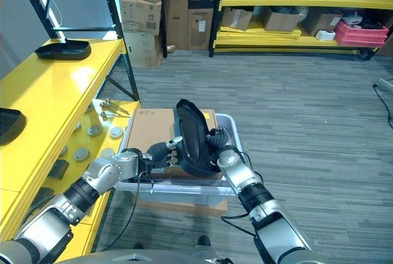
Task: Move parts from the plastic box to the shelf.
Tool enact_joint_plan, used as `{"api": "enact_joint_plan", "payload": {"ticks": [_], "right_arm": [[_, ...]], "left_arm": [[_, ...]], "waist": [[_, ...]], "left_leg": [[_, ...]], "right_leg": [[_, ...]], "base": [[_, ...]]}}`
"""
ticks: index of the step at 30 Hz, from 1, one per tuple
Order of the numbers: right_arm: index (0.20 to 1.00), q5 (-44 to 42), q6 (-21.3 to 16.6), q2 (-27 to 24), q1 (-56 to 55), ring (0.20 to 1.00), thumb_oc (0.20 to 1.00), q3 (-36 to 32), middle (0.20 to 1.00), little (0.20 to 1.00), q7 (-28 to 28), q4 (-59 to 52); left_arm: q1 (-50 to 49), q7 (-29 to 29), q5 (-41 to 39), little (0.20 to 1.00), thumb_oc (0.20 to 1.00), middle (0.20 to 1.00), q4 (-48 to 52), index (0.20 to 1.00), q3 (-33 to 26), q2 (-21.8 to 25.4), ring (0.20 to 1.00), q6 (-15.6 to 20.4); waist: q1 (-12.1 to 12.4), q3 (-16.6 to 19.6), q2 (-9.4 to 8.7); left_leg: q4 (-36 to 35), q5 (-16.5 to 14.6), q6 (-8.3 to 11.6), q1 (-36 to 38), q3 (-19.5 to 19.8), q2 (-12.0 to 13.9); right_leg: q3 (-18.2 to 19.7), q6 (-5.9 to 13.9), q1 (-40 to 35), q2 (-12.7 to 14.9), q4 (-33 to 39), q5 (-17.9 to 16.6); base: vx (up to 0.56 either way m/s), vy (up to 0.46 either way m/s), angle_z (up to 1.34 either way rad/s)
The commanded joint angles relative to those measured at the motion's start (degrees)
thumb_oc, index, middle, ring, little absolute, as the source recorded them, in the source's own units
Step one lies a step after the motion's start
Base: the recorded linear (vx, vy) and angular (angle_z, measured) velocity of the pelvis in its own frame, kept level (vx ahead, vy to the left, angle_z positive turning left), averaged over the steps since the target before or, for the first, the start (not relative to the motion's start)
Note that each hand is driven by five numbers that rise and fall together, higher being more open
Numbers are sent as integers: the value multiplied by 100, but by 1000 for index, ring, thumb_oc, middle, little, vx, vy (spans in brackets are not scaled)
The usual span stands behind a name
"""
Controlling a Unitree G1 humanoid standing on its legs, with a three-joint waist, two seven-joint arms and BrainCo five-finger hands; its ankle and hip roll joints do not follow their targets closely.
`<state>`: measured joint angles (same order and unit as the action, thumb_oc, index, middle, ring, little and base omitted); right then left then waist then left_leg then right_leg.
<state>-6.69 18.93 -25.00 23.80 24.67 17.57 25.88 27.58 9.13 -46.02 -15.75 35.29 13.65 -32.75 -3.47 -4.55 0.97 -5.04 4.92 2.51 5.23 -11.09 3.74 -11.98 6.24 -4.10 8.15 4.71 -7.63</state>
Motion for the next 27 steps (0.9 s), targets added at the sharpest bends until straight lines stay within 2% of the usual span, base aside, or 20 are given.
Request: {"api": "enact_joint_plan", "payload": {"ticks": [1,6,9,14,20,21,22,23,27], "right_arm": [[200,122,-287,234,800,200,200,249,200,200,15,245],[200,88,-361,299,843,200,200,360,200,200,41,360],[200,52,-388,354,894,200,200,427,200,200,94,434],[200,-33,-382,426,939,200,200,473,200,200,137,444],[200,-85,-403,589,958,200,200,540,200,200,255,512],[200,-90,-411,605,949,200,200,544,200,200,270,520],[200,-90,-411,605,949,200,200,544,200,200,270,520],[200,-122,-398,641,950,200,200,547,200,200,313,534],[200,-138,-399,683,889,200,200,525,200,200,412,509]], "left_arm": [[734,500,508,1000,1000,1000,-71,1000,467,-389,1000,171],[902,567,1009,1000,1000,1000,-33,1000,767,-362,1000,6],[977,455,933,1000,1000,1000,-53,1000,877,-377,1000,-83],[960,15,525,1000,1000,1000,-193,1000,903,-481,1000,-113],[835,-824,83,1000,1000,1000,-518,1000,758,-717,1000,62],[813,-892,111,815,815,815,-584,815,722,-749,815,130],[813,-892,111,815,815,815,-584,815,722,-749,815,130],[745,-1177,221,200,200,200,-793,200,615,-825,200,370],[639,-1280,627,200,200,200,-1002,200,403,-861,200,644]], "waist": [[130,255,25],[112,272,35],[110,267,42],[108,268,41],[149,242,26],[156,243,21],[156,243,21],[186,244,-1],[245,231,-35]], "left_leg": [[51,-235,-65,153,65,101],[48,-238,-71,170,71,98],[50,-238,-70,172,85,96],[41,-239,-70,186,98,91],[36,-226,-69,195,118,97],[35,-224,-70,197,121,98],[35,-224,-70,197,121,98],[33,-219,-67,194,141,97],[27,-212,-68,190,180,100]], "right_leg": [[-5,357,-63,117,-92,127],[12,367,-67,112,-106,146],[17,368,-75,109,-111,156],[17,371,-85,100,-116,163],[-15,365,-106,102,-129,167],[-21,365,-108,103,-130,166],[-21,365,-108,103,-130,166],[-39,364,-120,101,-126,166],[-82,360,-133,101,-127,164]], "base": [[0,0,0],[0,0,0],[0,0,0],[0,0,0],[0,0,0],[0,0,0],[0,0,0],[0,0,0],[4,-9,2]]}}
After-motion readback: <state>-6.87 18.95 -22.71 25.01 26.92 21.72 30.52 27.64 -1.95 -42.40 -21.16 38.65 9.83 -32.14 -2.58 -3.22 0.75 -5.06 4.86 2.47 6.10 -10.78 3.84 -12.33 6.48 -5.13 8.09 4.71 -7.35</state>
